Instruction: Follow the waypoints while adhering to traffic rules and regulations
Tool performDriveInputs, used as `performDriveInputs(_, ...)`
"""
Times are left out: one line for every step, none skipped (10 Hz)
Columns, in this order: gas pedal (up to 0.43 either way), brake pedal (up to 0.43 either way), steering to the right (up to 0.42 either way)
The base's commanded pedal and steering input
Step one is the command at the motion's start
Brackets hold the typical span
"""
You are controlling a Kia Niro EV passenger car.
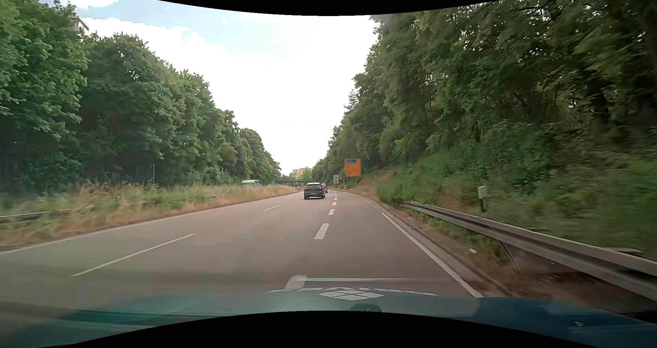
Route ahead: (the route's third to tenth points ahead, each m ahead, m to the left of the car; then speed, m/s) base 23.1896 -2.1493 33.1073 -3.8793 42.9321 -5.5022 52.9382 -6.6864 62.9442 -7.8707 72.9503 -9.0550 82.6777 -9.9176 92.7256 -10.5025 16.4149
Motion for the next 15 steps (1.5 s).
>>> performDriveInputs(0.150,0.000,-0.012)
performDriveInputs(0.150,0.000,-0.012)
performDriveInputs(0.150,0.000,-0.012)
performDriveInputs(0.150,0.000,-0.011)
performDriveInputs(0.150,0.000,-0.011)
performDriveInputs(0.150,0.000,-0.011)
performDriveInputs(0.157,0.000,-0.010)
performDriveInputs(0.157,0.000,-0.009)
performDriveInputs(0.157,0.000,-0.009)
performDriveInputs(0.157,0.000,-0.009)
performDriveInputs(0.157,0.000,-0.008)
performDriveInputs(0.157,0.000,-0.008)
performDriveInputs(0.157,0.000,-0.008)
performDriveInputs(0.157,0.000,-0.007)
performDriveInputs(0.157,0.000,-0.007)
